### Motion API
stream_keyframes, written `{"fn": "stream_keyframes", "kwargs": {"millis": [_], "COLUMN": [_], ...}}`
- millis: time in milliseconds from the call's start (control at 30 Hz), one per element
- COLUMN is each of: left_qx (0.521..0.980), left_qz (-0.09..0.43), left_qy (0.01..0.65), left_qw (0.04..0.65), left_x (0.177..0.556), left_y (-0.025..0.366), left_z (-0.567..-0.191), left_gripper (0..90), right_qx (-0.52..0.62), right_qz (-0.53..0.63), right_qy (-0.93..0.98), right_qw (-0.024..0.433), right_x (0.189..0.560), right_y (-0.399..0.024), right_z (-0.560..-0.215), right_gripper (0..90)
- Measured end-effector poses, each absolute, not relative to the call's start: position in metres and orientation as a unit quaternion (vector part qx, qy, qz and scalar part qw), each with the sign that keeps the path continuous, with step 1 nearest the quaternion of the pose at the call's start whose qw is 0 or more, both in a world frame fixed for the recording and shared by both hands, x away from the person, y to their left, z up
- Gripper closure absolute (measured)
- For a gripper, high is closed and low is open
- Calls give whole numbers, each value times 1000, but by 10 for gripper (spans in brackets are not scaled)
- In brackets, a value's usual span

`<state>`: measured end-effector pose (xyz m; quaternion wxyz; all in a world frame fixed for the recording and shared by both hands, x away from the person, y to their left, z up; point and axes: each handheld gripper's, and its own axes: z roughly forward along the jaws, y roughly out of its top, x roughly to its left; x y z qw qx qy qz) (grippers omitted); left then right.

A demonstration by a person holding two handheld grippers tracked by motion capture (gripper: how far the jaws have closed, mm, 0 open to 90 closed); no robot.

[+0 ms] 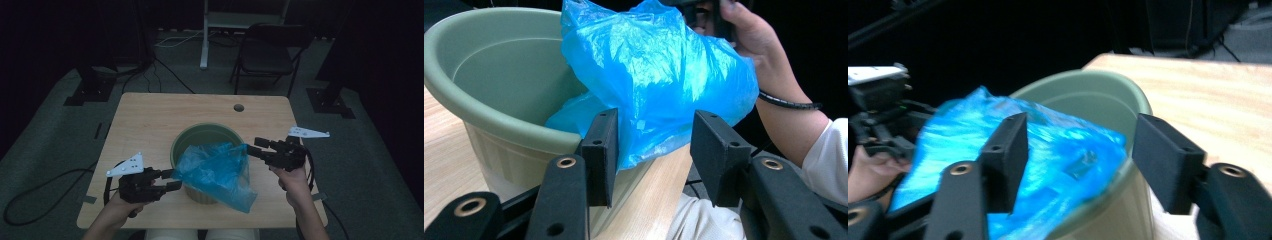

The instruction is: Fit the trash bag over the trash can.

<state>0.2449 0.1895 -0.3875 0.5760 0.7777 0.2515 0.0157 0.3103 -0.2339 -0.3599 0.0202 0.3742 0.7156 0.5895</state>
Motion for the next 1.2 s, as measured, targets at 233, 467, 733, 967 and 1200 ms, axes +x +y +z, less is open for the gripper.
{"fn": "stream_keyframes", "kwargs": {"millis": [233,467,733,967,1200], "left_qx": [777,772,769,767,767], "left_qz": [13,11,13,13,12], "left_qy": [256,262,267,269,267], "left_qw": [574,579,581,582,583], "left_x": [246,246,244,243,244], "left_y": [192,196,203,205,205], "left_z": [-391,-393,-394,-395,-395], "left_gripper": [554,554,554,554,554], "right_qx": [384,370,354,346,338], "right_qz": [573,583,594,569,552], "right_qy": [724,722,722,746,762], "right_qw": [-3,-25,8,27,15], "right_x": [327,337,327,332,350], "right_y": [-225,-223,-225,-215,-202], "right_z": [-376,-372,-358,-359,-364], "right_gripper": [369,900,620,364,315]}}
